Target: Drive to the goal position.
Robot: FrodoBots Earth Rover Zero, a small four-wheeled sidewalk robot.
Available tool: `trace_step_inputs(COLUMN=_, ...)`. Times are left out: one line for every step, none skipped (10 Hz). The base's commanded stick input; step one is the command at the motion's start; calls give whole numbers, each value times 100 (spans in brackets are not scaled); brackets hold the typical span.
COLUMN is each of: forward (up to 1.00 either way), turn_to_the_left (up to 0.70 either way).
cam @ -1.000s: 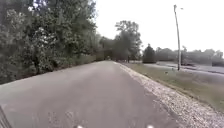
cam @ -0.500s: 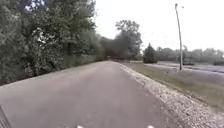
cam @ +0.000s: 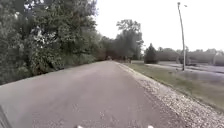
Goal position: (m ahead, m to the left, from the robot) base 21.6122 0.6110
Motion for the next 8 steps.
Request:
trace_step_inputs(forward=70, turn_to_the_left=0)
trace_step_inputs(forward=70, turn_to_the_left=0)
trace_step_inputs(forward=70, turn_to_the_left=0)
trace_step_inputs(forward=70, turn_to_the_left=0)
trace_step_inputs(forward=70, turn_to_the_left=0)
trace_step_inputs(forward=70, turn_to_the_left=0)
trace_step_inputs(forward=70, turn_to_the_left=0)
trace_step_inputs(forward=70, turn_to_the_left=0)
